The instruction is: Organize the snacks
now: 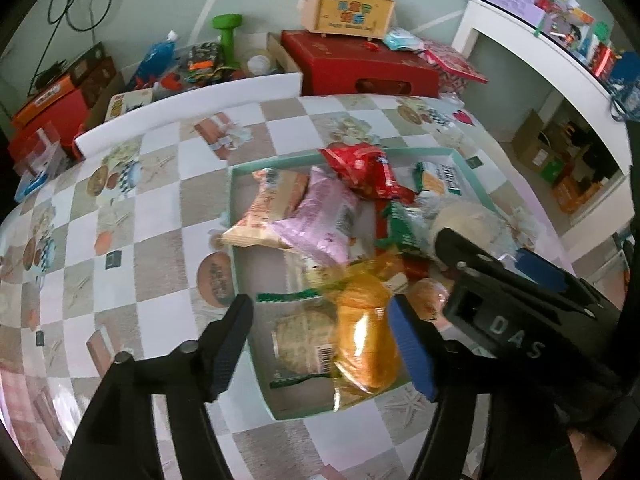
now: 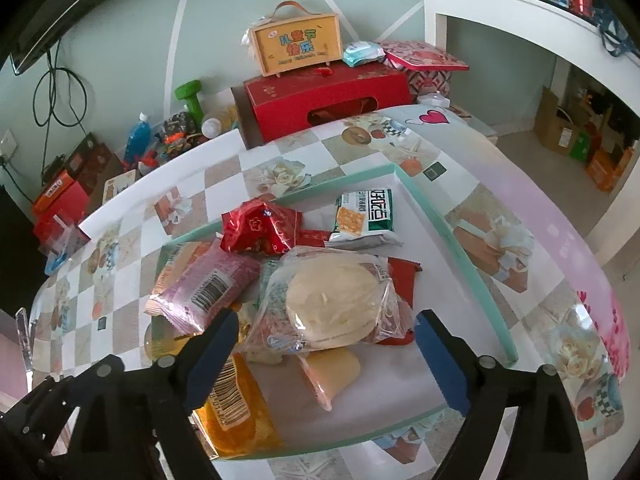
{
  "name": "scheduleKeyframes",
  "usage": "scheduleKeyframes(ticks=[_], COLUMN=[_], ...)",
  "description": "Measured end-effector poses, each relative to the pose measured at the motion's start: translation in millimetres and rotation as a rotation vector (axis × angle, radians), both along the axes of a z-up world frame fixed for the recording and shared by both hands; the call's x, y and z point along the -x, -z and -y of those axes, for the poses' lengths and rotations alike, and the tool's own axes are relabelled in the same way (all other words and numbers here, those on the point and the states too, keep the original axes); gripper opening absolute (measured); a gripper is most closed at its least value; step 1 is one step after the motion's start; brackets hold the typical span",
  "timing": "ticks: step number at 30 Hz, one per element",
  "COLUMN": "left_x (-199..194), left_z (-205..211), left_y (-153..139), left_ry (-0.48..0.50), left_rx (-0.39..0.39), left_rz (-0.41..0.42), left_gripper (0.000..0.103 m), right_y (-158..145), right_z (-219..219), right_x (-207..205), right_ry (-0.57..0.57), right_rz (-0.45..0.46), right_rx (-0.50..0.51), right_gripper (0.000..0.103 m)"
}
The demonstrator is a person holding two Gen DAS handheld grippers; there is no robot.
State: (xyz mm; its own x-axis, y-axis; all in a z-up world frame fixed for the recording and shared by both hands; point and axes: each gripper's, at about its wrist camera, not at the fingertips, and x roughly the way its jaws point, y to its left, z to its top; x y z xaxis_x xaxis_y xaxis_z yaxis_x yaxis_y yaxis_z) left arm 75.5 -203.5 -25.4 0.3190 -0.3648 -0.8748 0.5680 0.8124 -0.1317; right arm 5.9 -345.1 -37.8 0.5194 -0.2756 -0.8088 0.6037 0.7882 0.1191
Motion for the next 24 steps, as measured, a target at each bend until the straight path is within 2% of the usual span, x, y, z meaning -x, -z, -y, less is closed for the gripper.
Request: scheduleKeyframes(ticks=[3, 4, 7, 11, 13, 17, 24], left_x=[-6.4, -9.5, -16.9, -28.5, -33.1, -39.2, -39.2], left_z=[-9.9, -14.5, -25.5, -45.6, -56.7, -75.8, -105.1], left_y=[0.6, 0.6, 1.4, 1.3, -0.7, -2.0, -3.2], left_ry=[-0.039, -0.058, -0.106, -0.195, -0.242, -0.315, -0.382], left_rx=[-0.001, -0.001, -0.002, 0.003, 0.002, -0.021, -0.026], left_rz=[-0.001, -0.001, -0.001, 0.011, 0.035, 0.073, 0.072], left_gripper=[0.077, 0.077, 0.078, 0.087, 0.089, 0.099, 0.099], right_y=[0.2, 0.3, -1.1, -3.2, -3.6, -5.5, -10.2], right_z=[-1.3, -1.5, -3.3, -7.1, -9.0, -14.3, -32.9], right_x=[-1.7, -1.9, -2.8, -4.3, -4.6, -5.7, -8.8], right_ry=[0.000, -0.002, -0.007, -0.016, -0.022, -0.029, -0.073], right_rz=[-0.003, 0.001, 0.007, 0.009, 0.006, 0.005, 0.008], right_rx=[0.006, 0.000, 0.004, 0.015, 0.024, 0.040, 0.063], right_gripper=[0.096, 0.103, 0.103, 0.103, 0.103, 0.103, 0.103])
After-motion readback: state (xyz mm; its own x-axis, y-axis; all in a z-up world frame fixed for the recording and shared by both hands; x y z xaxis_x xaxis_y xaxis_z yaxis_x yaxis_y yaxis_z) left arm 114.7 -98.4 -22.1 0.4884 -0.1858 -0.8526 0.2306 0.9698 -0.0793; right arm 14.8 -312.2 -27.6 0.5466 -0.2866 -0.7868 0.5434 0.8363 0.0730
